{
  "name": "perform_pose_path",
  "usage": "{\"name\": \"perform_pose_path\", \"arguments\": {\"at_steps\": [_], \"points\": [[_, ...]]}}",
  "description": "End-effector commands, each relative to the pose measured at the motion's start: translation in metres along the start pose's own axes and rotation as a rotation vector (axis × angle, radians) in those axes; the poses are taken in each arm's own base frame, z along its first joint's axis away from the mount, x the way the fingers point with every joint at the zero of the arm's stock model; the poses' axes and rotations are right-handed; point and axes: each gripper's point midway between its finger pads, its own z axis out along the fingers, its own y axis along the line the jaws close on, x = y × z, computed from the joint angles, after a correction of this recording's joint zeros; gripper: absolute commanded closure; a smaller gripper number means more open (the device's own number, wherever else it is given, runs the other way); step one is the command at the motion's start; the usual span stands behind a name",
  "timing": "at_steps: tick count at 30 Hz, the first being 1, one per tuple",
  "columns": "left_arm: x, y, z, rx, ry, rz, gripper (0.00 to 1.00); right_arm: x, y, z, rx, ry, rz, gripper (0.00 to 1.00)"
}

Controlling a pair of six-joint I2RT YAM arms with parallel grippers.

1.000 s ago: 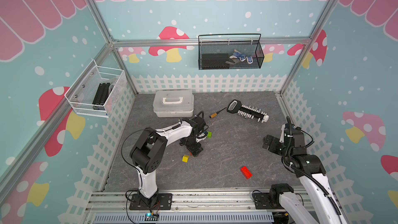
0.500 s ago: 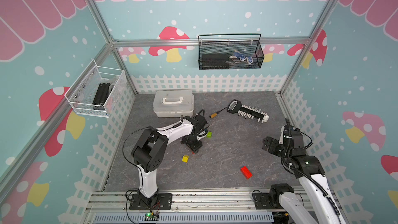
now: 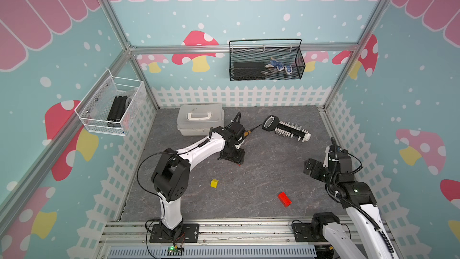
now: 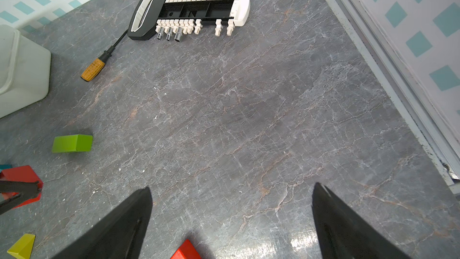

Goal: Assemble a piece of candy with building blocks
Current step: Place the building block at the center of the board.

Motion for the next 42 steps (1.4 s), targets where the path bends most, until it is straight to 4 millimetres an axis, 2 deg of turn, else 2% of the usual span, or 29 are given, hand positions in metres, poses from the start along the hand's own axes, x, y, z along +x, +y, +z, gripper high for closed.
{"name": "perform_pose_path", "arguments": {"at_steps": [1, 12, 21, 26, 32, 34, 38, 42], "points": [[0.0, -0.005, 0.015, 0.019, 0.032, -0.116, 0.54, 0.006, 0.0, -0.001, -0.003, 0.017, -0.004, 0.0], [-0.013, 0.009, 0.039, -0.041, -0.023, -0.213, 0.51, 0.005, -0.001, -0.002, -0.001, 0.005, 0.003, 0.0], [-0.007, 0.031, 0.059, -0.148, -0.004, -0.291, 0.46, 0.005, -0.001, -0.002, -0.002, 0.01, -0.002, 0.0], [-0.013, 0.032, 0.063, -0.15, -0.024, -0.304, 0.43, 0.005, 0.0, -0.001, -0.003, 0.013, 0.0, 0.0], [-0.018, 0.029, 0.054, -0.131, -0.051, -0.306, 0.36, 0.003, 0.004, -0.004, -0.026, 0.006, -0.008, 0.0], [-0.019, 0.026, 0.048, -0.117, -0.069, -0.298, 0.34, 0.002, -0.001, -0.005, 0.004, 0.0, -0.003, 0.0], [-0.022, 0.016, 0.033, -0.068, -0.094, -0.284, 0.29, -0.003, -0.006, -0.008, 0.045, 0.004, -0.022, 0.0], [-0.029, 0.009, 0.013, -0.037, -0.141, -0.273, 0.25, -0.012, -0.002, -0.013, 0.035, -0.003, -0.038, 0.0]]}}
